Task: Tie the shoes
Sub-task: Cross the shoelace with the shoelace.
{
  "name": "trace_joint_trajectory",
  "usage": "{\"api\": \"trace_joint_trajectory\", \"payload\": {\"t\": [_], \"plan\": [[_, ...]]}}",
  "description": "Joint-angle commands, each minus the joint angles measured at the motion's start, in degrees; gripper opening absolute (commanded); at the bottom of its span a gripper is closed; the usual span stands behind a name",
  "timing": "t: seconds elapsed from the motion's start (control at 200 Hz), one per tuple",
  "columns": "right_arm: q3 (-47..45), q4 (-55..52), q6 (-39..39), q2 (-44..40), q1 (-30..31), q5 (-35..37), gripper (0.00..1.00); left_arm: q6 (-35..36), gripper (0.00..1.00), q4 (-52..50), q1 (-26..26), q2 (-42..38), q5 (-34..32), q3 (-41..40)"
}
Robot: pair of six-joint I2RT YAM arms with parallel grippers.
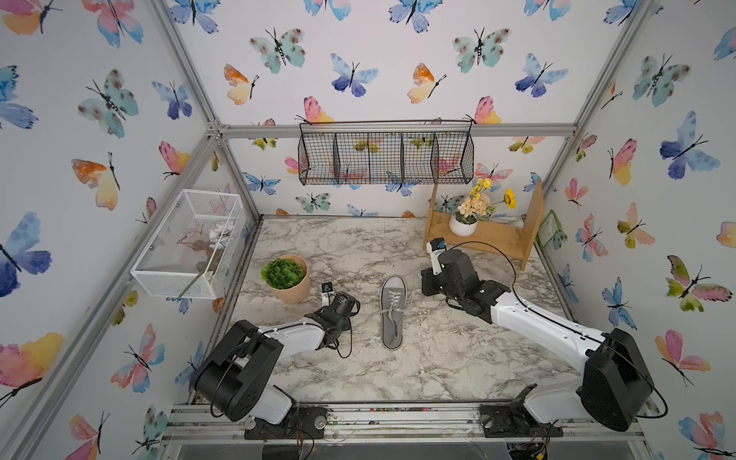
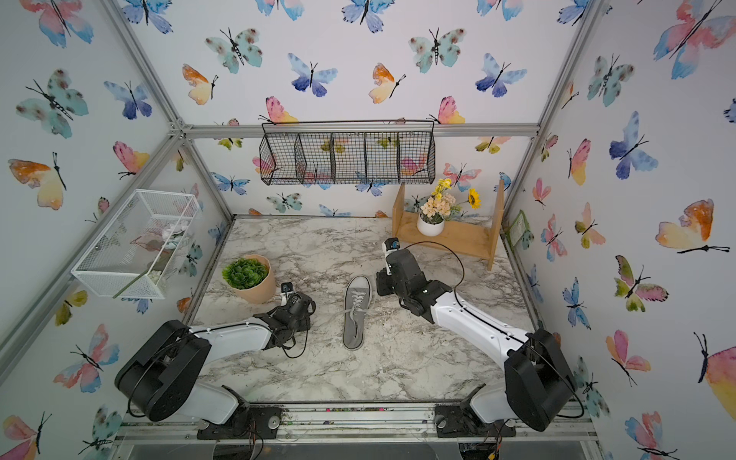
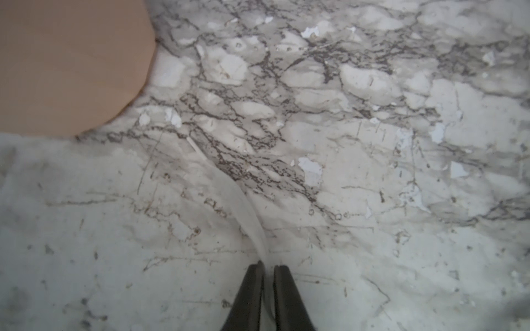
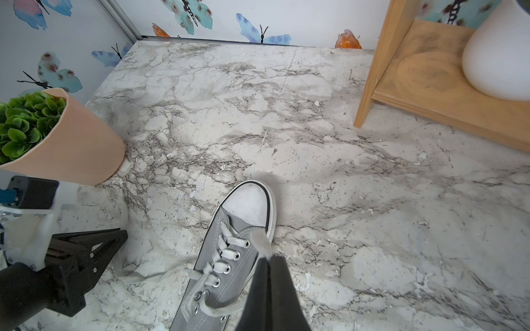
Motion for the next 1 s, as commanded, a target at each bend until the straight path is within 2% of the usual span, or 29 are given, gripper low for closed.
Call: {"api": "trace_joint_trajectory", "payload": {"t": [0.0, 0.18, 0.32, 0.425, 0.606, 0.831, 0.996], "plan": [[0.43, 0.61, -0.84, -0.35, -0.26, -0.96, 0.03, 0.14, 0.0, 0.61, -0.12, 0.55, -0.03, -0.63], [4.16, 0.48, -1.83, -0.71, -0.26, -2.89, 0.02, 2.03, 0.0, -2.4, -0.19, -8.19, 0.6, 0.87], [7.96, 3.09, -0.94, 0.01, -0.17, -10.06, 0.03, 4.26, 0.0, -3.24, -0.12, -18.67, 5.3, 1.8], [10.78, 4.03, -0.12, 2.2, 0.0, -14.62, 0.03, 5.06, 0.0, -3.63, -0.12, -23.48, 8.48, 2.6], [15.49, 2.09, 0.1, 9.54, 0.95, -17.78, 0.03, 6.95, 0.0, -3.55, -0.12, -26.76, 10.94, 2.2], [18.25, 0.0, 0.35, 17.32, 1.93, -17.82, 0.07, 7.85, 0.0, -2.57, -0.12, -29.44, 13.18, 1.18], [20.49, 1.22, 1.36, 23.82, 2.93, -22.24, 0.08, 8.31, 0.0, -1.59, -0.12, -30.26, 13.31, 0.07]]}}
